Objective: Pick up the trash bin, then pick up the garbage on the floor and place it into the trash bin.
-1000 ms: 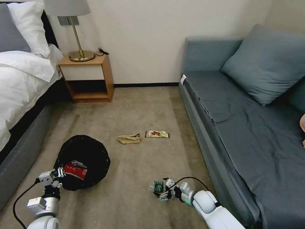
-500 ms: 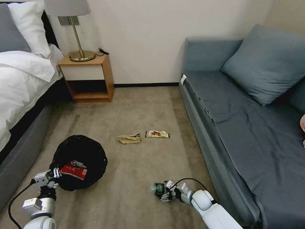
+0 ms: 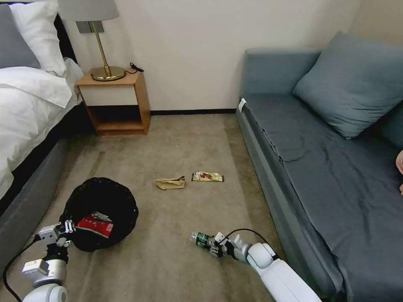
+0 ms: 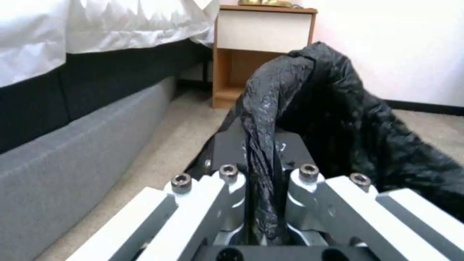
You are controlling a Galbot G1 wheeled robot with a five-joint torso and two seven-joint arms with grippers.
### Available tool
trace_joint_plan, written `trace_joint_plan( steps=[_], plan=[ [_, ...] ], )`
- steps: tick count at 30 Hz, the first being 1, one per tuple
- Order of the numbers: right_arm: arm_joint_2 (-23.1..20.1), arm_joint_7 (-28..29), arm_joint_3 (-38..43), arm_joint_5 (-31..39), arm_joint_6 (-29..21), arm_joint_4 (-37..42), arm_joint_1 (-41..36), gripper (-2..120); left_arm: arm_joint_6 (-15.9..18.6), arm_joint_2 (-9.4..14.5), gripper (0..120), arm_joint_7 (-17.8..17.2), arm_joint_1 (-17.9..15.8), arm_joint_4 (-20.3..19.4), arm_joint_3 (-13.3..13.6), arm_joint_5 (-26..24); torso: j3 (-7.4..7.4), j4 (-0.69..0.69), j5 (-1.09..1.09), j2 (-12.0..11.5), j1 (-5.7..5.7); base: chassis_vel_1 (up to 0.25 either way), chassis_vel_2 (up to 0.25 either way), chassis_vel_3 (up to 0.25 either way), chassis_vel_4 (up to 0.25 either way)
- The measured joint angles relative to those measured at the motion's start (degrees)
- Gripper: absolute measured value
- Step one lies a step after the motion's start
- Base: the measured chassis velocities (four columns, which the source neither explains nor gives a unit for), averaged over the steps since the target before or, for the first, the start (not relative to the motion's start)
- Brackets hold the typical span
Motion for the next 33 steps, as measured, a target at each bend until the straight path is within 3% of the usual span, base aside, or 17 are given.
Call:
trace_joint_plan(
  steps=[5, 12, 33],
  plan=[
    [1.1, 0.0, -1.4, 0.0, 0.0, -2.1, 2.7, 25, -0.2, -0.2, 5, 0.3, 0.4, 0.0, -0.6, -0.1, 0.00, 0.00, 0.00, 0.0, 0.00, 0.000, 0.000, 0.000, 0.000],
    [2.0, 0.1, -2.9, 0.0, 0.1, -4.0, 5.0, 25, -1.0, -0.7, 5, 0.5, 0.7, 0.4, -0.8, -0.1, 0.00, 0.00, 0.00, 0.0, 0.00, 0.000, 0.000, 0.000, 0.000],
    [5.4, 2.0, -15.5, 3.9, 2.3, -12.4, 22.3, 25, -1.2, -1.5, 5, 0.5, 2.1, -2.0, -0.9, 0.6, 0.00, 0.00, 0.00, 0.0, 0.00, 0.000, 0.000, 0.000, 0.000]
  ],
)
